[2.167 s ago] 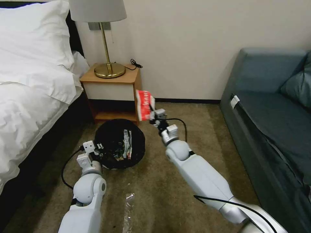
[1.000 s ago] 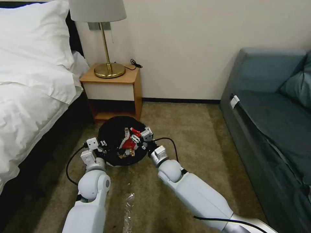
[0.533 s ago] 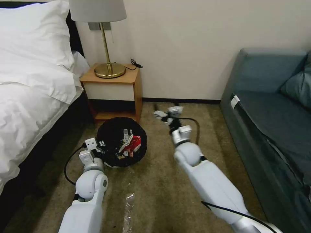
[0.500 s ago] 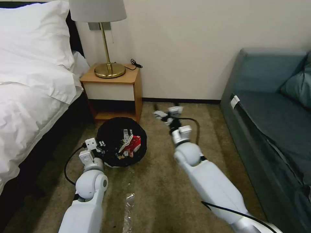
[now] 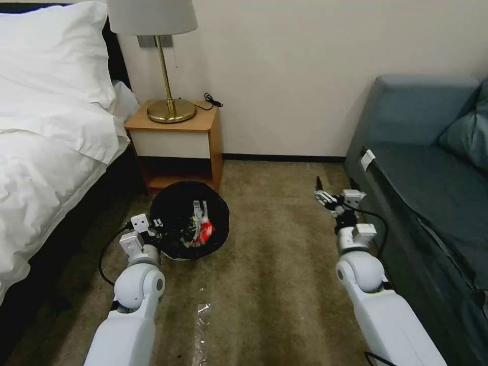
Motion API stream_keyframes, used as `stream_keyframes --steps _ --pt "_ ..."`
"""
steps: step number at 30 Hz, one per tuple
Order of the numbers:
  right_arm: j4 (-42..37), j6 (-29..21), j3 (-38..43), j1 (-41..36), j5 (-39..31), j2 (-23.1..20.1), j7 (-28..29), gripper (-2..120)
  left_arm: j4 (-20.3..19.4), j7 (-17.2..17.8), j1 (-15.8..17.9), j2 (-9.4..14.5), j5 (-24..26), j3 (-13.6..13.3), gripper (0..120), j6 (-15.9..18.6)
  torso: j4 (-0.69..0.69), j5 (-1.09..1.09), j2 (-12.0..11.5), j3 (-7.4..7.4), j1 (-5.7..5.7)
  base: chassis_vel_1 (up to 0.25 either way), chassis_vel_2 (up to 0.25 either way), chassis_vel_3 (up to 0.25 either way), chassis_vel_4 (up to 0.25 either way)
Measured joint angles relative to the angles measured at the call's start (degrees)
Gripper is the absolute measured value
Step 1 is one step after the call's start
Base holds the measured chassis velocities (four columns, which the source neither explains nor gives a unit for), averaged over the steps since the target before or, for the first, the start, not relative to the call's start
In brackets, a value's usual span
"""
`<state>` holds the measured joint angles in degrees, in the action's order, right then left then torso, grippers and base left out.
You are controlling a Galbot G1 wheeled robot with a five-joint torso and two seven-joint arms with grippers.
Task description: Pick up the trash bin, then pick up the garbage on the floor and place it into the trash bin.
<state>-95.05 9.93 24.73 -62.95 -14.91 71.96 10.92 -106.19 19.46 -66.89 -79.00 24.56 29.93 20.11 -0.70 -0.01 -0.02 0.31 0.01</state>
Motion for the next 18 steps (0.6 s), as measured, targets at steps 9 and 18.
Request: stream_keyframes --steps 9,18 --pt "2.65 1.98 1.67 -2.89 1.55 1.99 -0.56 100 0.32 -2.02 -0.71 1.1 2.38 2.18 4 1.0 0.02 0.0 0.0 0.0 0.0 0.0 0.0 0.0 0.0" --pt "2.17 3.34 2.68 -5.58 3.12 3.21 -1.26 100 8.14 -1.99 4.41 -0.46 10.22 3.98 4 2.35 0.01 0.0 0.0 0.01 0.0 0.0 0.0 0.0 0.0"
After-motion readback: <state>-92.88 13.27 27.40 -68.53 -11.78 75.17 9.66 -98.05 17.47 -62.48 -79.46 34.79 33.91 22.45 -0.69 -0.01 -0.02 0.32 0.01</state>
